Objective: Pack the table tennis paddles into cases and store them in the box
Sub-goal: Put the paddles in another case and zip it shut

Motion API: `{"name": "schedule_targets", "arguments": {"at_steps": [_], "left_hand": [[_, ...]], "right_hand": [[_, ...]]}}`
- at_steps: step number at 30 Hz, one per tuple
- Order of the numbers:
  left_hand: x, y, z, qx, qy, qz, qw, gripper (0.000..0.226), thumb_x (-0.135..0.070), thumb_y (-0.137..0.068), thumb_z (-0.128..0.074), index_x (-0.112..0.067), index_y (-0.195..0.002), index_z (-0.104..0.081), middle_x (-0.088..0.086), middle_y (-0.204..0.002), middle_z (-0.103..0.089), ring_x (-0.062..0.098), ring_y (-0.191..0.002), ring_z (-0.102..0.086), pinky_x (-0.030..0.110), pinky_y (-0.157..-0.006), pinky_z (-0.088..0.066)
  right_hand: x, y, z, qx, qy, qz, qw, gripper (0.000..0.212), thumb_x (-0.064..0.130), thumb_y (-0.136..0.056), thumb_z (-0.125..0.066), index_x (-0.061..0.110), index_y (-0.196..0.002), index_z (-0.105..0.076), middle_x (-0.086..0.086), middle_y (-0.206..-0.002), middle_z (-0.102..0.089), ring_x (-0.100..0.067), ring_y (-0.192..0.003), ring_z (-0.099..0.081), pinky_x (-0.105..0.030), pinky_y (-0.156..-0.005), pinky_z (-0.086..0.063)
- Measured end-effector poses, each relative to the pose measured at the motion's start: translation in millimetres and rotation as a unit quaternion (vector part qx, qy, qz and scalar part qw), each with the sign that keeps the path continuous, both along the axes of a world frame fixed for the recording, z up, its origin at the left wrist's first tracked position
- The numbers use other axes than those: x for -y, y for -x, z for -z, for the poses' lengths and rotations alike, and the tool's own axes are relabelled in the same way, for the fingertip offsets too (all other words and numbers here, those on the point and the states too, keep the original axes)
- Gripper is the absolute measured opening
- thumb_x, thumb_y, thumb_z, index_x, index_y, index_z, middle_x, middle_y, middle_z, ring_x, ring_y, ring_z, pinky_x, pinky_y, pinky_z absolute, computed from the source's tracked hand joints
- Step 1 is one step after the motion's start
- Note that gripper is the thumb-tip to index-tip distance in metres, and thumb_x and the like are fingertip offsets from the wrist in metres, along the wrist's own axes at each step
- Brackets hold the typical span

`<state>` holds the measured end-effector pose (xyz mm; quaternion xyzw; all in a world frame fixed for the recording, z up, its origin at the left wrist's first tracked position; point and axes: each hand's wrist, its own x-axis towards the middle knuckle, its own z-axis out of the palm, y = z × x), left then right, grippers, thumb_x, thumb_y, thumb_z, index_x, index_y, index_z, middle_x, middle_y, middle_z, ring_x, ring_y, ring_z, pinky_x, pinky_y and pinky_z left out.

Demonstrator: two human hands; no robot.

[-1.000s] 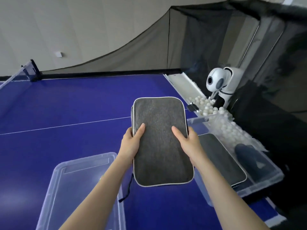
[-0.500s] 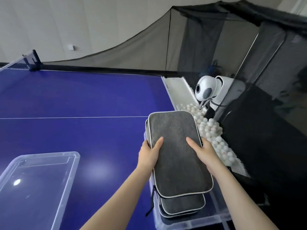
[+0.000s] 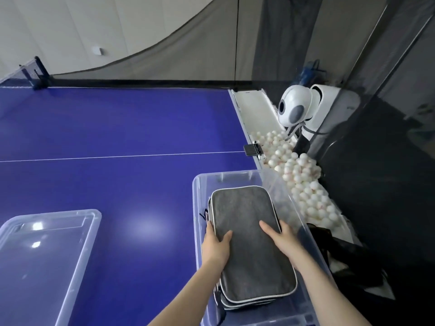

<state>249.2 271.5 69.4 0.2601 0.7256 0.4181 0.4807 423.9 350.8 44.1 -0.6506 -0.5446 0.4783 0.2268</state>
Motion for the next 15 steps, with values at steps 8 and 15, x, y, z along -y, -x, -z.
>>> {"name": "schedule_targets", "arguments": {"at_steps": [8,15], "left_hand": [[0.1,-8.7,18.9,-0.04,0.01,-0.005,0.999,0.058,-0.021,-0.092,-0.06,-0.019,-0.144,-0.035,0.004,-0.138,-0.051,0.025,-0.126,-0.049,0.04,-0.107,-0.039],[1.4,-11.4,26.2,-0.042,0.017,0.003,0.999,0.069,-0.018,-0.093,-0.059,-0.02,-0.15,-0.021,0.002,-0.146,-0.034,0.022,-0.136,-0.034,0.041,-0.114,-0.03]], "right_hand": [[-7.3,-0.4,22.1,0.072,-0.001,-0.022,0.997,0.047,0.062,-0.073,-0.065,0.025,-0.101,-0.064,0.011,-0.097,-0.066,-0.016,-0.096,-0.061,-0.028,-0.091,-0.048],[-2.1,5.3,19.7,0.113,-0.064,-0.02,0.991,0.024,0.05,-0.08,-0.068,0.031,-0.085,-0.054,0.028,-0.072,-0.048,0.016,-0.061,-0.039,-0.001,-0.051,-0.034]]}}
